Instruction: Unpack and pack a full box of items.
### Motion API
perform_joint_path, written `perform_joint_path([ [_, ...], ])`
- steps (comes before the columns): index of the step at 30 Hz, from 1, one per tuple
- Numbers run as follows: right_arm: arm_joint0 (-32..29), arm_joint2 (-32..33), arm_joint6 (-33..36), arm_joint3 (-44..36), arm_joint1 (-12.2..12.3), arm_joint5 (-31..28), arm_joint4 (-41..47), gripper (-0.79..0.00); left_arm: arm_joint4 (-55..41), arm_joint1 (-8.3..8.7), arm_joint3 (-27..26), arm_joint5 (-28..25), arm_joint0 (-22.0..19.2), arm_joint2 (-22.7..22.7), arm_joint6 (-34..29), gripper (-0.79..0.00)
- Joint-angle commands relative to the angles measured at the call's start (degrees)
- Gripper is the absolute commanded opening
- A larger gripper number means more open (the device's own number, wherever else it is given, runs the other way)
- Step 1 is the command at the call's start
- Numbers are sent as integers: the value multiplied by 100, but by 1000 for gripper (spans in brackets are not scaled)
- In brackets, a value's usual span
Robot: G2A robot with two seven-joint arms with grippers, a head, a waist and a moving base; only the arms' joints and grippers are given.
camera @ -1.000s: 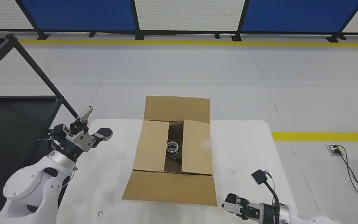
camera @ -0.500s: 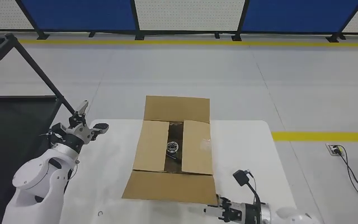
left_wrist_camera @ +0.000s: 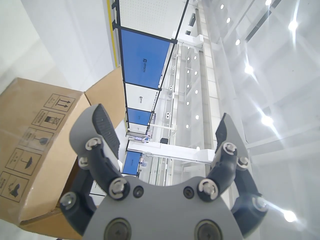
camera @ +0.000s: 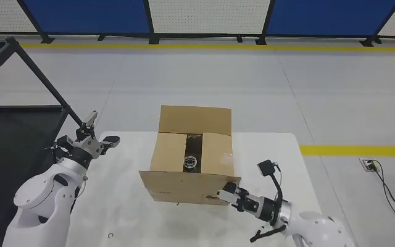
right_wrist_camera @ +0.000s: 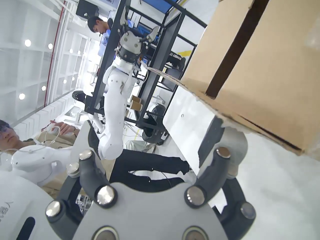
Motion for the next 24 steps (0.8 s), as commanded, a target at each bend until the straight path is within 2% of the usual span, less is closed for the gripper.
perform_joint_path([
  [1,162,-141,-200,85,-12,210,-90,0,0,0,0,0,0,0,0,0],
  [12,723,-551,-998,658,-56,819,-310,0,0,0,0,0,0,0,0,0],
  [24,1069,-682,-1570,1144,-81,997,-309,0,0,0,0,0,0,0,0,0],
])
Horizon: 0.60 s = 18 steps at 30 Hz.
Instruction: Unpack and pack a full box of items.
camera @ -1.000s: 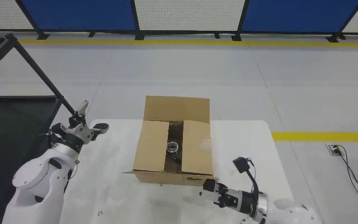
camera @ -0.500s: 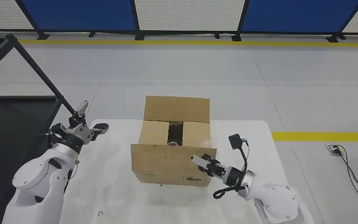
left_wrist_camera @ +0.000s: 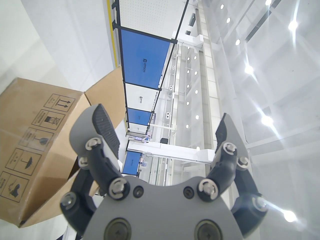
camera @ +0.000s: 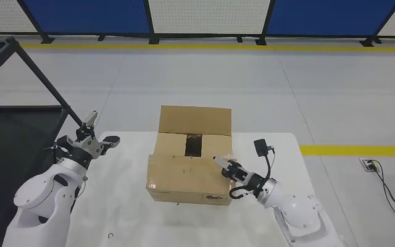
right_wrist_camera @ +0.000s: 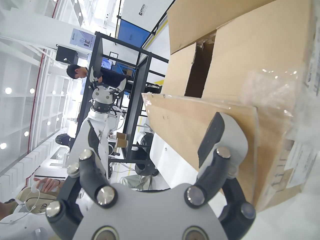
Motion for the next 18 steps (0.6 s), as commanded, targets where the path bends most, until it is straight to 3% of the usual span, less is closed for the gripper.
perform_joint_path([
  [1,73,-30,-114,96,-10,52,15,0,0,0,0,0,0,0,0,0],
  [18,340,-156,-165,693,-19,114,199,0,63,4,64,-165,-72,11,-54,0],
])
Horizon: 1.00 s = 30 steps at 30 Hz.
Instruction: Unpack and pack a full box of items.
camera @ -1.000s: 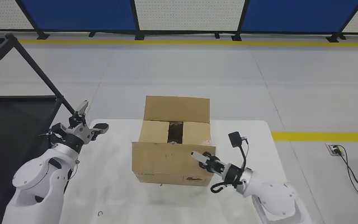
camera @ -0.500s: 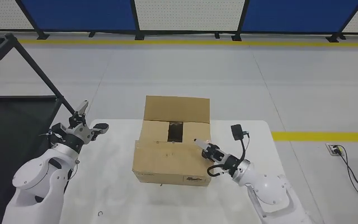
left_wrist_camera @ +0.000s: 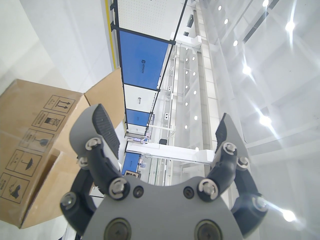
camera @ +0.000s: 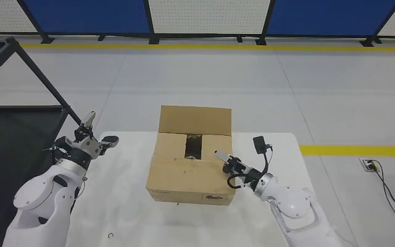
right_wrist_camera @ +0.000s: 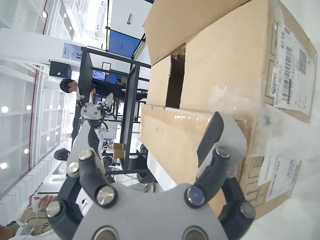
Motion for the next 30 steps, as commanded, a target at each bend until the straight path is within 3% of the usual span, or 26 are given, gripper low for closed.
perform_joint_path([
  [1,-14,9,30,-4,7,-6,6,0,149,12,54,-7,-127,59,-115,0],
  [8,-133,26,98,-174,36,-2,-16,0,835,63,750,-40,-900,482,-987,0],
  [14,-254,32,109,-430,60,53,-84,0,1490,112,1593,-260,-1623,971,-2296,0],
  [30,-296,15,175,-540,74,42,-112,0,1430,109,1683,-258,-1589,969,-2264,0],
])
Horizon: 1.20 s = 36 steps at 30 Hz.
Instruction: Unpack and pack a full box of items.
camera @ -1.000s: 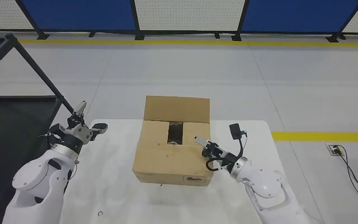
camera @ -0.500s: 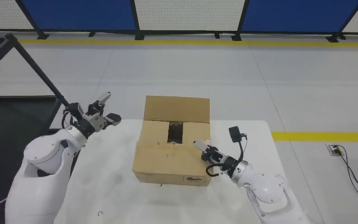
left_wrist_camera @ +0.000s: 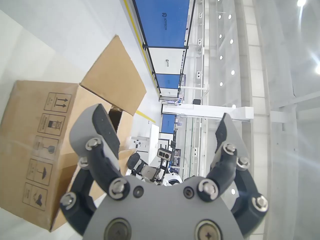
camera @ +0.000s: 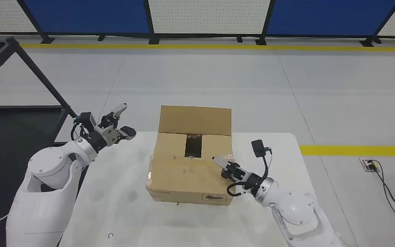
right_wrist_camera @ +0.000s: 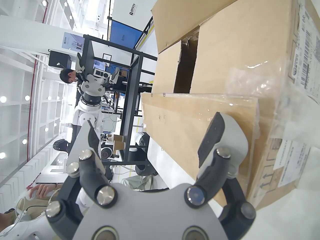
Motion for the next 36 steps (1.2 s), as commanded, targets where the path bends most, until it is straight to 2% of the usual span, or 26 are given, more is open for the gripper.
perform_joint_path([
  [1,-65,-34,-68,-59,0,-41,-41,0,-69,-5,184,36,-13,24,-1,0],
  [8,-203,-147,-131,-282,9,-35,-144,0,-151,-101,1558,-34,-905,519,-424,0],
  [12,-304,-123,-160,-398,24,13,-185,0,67,-245,2432,-301,-1519,1002,-176,0],
  [16,-378,-87,-294,-456,27,95,-118,0,149,-431,3042,-598,-1930,1468,-8,0],
  [25,-271,-247,-1047,-293,-64,356,229,0,-275,-850,3951,-959,-2416,1987,722,0],
  [36,-89,-407,-1223,-18,-127,357,437,0,-39,-1278,4712,-1311,-2753,2546,1372,0],
])
